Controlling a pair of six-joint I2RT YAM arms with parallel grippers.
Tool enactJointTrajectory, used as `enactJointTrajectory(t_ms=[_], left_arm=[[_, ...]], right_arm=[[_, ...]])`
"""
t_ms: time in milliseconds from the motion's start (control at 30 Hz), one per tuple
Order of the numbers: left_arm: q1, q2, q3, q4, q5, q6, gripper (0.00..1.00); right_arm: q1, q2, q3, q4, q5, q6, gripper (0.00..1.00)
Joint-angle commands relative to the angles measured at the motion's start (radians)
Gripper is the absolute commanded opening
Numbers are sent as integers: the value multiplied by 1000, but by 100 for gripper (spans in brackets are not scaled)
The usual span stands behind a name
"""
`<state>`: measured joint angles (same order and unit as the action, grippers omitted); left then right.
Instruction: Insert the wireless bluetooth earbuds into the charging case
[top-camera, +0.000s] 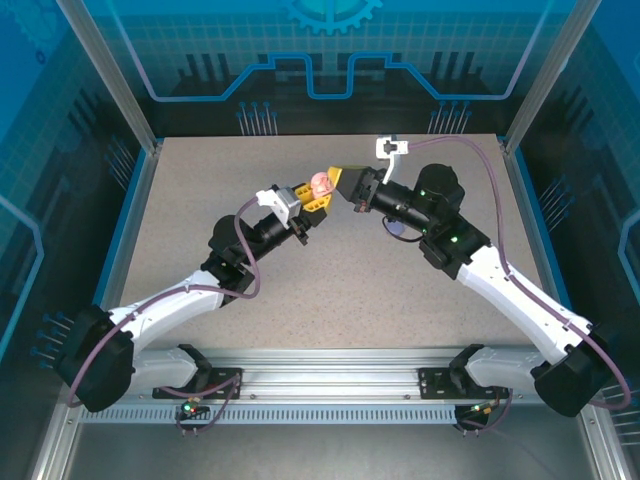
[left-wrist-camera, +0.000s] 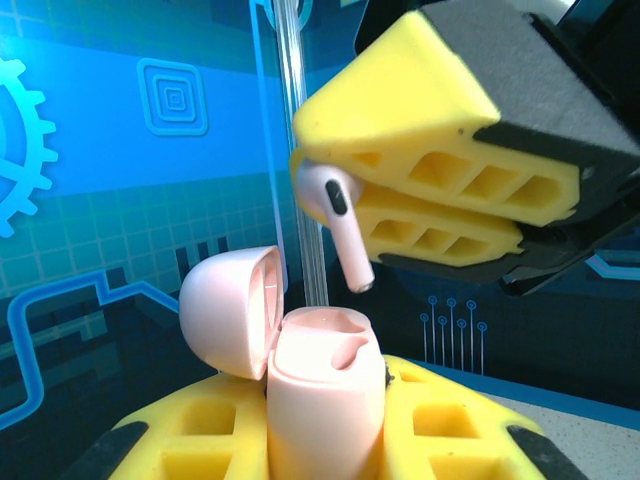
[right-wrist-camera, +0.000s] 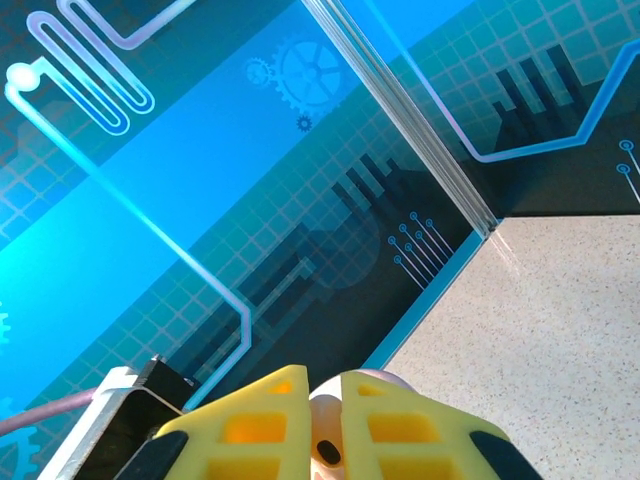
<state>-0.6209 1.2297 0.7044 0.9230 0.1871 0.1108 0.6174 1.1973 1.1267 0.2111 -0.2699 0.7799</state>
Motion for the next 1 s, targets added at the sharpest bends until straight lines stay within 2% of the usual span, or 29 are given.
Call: enactJointTrajectory(t_ms=[0, 700, 967], left_arm=[[-11, -2, 38, 40, -15, -2, 0], [-12, -21, 38, 40, -36, 10, 0], [-12, -24, 42, 33, -37, 10, 0]], right_arm=[[16, 12, -10, 37, 5, 8, 11], [13, 1, -38, -13, 31, -18, 10], [8, -3, -41, -27, 49, -22, 15]])
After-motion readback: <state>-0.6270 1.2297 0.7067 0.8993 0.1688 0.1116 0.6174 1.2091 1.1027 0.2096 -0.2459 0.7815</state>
